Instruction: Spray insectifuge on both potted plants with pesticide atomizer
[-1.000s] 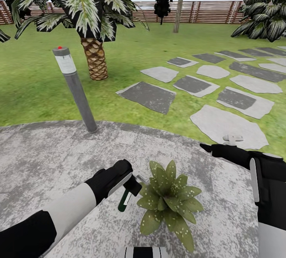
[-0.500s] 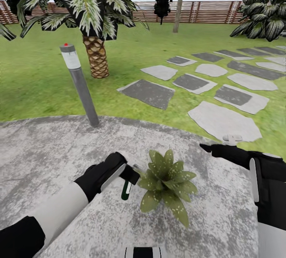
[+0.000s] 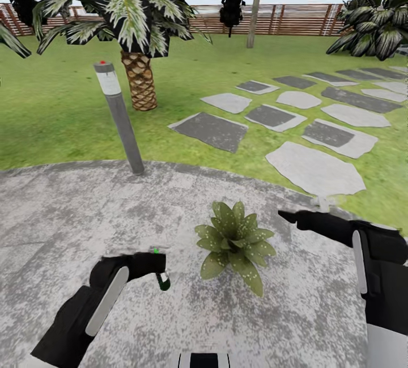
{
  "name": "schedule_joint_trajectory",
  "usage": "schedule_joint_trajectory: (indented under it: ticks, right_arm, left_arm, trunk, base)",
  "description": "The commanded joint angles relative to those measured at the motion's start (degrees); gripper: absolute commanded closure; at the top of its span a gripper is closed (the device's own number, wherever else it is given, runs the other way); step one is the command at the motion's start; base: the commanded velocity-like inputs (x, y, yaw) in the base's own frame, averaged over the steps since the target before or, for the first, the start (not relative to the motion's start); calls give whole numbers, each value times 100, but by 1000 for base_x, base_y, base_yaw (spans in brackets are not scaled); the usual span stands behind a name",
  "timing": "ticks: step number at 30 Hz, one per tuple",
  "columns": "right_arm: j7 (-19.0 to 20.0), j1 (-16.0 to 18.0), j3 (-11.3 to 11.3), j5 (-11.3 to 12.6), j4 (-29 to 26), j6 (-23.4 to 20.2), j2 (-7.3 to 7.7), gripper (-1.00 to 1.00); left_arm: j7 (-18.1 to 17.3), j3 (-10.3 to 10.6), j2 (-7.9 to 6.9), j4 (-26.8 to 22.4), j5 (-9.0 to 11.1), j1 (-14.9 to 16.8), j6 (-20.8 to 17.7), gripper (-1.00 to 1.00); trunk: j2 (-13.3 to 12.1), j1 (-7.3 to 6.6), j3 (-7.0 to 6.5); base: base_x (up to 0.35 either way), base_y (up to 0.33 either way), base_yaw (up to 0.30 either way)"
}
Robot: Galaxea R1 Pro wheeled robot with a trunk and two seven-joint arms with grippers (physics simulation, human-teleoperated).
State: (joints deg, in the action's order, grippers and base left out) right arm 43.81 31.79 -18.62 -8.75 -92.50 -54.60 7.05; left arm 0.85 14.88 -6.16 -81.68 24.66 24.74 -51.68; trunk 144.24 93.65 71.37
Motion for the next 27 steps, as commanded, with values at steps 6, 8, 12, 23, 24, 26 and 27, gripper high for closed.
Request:
schedule_joint_trajectory:
  ticks: [6, 8, 12, 23, 24, 26, 27]
  right_arm:
    - [1476, -67, 32, -67, -5, 207, 13, -100]
    - [1638, -78, 25, -72, -5, 384, 3, -100]
    - [1735, -84, 35, -74, -5, 455, -32, -100]
    - [1745, -78, -44, -74, -5, 441, -25, -100]
    - [1743, -77, -44, -74, -5, 441, -25, -100]
    - [1744, -68, -49, -74, -5, 439, -9, -100]
    - [1744, -60, -51, -74, -5, 437, 0, -100]
  left_arm:
    - [53, -313, 26, -766, 52, -1158, 1383, 100]
    - [59, -349, 4, -810, 45, -1446, 1775, 100]
    - [64, -372, -10, -824, 40, -1685, 2130, 100]
    - [117, -382, 67, -605, 58, -1719, 2175, 100]
    - [117, -382, 68, -603, 64, -1719, 2170, 100]
    - [117, -381, 70, -601, 73, -1714, 2165, 100]
    - [117, -381, 71, -602, 77, -1713, 2164, 100]
  trunk:
    - [-7, -16, -130]
    - [-9, -22, -174]
    - [-15, -32, -263]
    - [-29, -60, -507]
    - [-31, -63, -529]
    - [-33, -68, -573]
    - [-35, -71, -595]
  base:
    - [-1, 0, 0]
    - [0, 0, 0]
    - [0, 0, 0]
    - [0, 0, 0]
    - [0, 0, 0]
    - [0, 0, -15]
    - [0, 0, -101]
